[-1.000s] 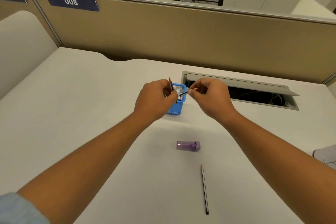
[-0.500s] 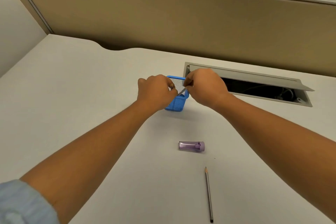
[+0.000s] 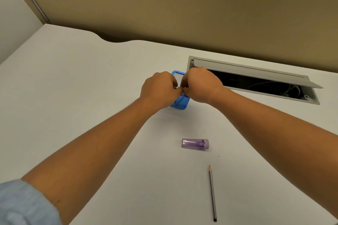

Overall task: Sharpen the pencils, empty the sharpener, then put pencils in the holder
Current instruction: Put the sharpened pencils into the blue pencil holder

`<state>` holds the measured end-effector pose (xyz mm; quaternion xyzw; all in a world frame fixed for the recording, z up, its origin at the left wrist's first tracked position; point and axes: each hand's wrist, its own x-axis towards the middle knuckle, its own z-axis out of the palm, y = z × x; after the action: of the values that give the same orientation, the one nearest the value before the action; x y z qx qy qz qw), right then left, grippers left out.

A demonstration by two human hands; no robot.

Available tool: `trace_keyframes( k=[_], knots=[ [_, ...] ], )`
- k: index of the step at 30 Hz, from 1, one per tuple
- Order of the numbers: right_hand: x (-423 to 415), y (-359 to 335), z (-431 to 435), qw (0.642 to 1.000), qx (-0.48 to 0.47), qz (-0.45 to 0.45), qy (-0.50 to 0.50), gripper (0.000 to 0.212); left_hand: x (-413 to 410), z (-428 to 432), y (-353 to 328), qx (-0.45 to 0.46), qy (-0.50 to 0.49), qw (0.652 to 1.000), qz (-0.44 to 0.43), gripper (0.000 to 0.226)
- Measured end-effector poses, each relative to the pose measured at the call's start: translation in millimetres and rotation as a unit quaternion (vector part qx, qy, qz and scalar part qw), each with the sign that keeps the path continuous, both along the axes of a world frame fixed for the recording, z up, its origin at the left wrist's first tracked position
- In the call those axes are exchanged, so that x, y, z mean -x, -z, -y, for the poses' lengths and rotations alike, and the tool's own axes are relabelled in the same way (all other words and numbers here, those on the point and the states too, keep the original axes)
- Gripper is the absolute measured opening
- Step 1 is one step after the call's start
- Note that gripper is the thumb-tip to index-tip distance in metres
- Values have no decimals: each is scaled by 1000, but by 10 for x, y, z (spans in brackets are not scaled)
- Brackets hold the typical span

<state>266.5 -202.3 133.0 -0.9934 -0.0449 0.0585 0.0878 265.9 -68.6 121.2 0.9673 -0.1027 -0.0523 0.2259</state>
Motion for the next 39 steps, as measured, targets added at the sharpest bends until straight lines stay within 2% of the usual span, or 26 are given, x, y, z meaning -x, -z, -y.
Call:
trace_keyframes(
  k=[5, 9, 13, 17, 22, 24, 28, 32, 39],
  knots=[
    [106, -123, 127, 990, -126, 32, 53, 22, 87, -75, -30, 50, -13, 998, 20, 36],
    [427, -170, 327, 967, -208, 72, 129, 18, 333, -209, -47, 132, -64, 988, 56, 24],
    [1034, 28, 513, 944, -253, 51, 203, 7, 822, -344, 229, 171, -84, 979, 72, 16],
    [1725, 400, 592, 910, -306, -12, 279, 7, 1405, -417, 700, 138, -67, 985, 77, 26],
    [2338, 683, 522, 908, -283, -24, 307, 5, 1871, -360, 1046, 61, -52, 996, 31, 65],
    [2526, 721, 459, 921, -258, -20, 291, 3, 1971, -349, 1116, 24, -40, 998, 35, 64],
    [2693, 755, 371, 933, -236, -37, 269, 16, 2044, -323, 1164, -36, -19, 998, 50, 62],
    [2700, 750, 313, 935, -219, -47, 276, 25, 2038, -307, 1179, -38, -13, 999, 33, 63],
    [2689, 721, 286, 923, -236, -74, 293, 25, 2048, -314, 1188, -36, -17, 999, 35, 61]
  ],
)
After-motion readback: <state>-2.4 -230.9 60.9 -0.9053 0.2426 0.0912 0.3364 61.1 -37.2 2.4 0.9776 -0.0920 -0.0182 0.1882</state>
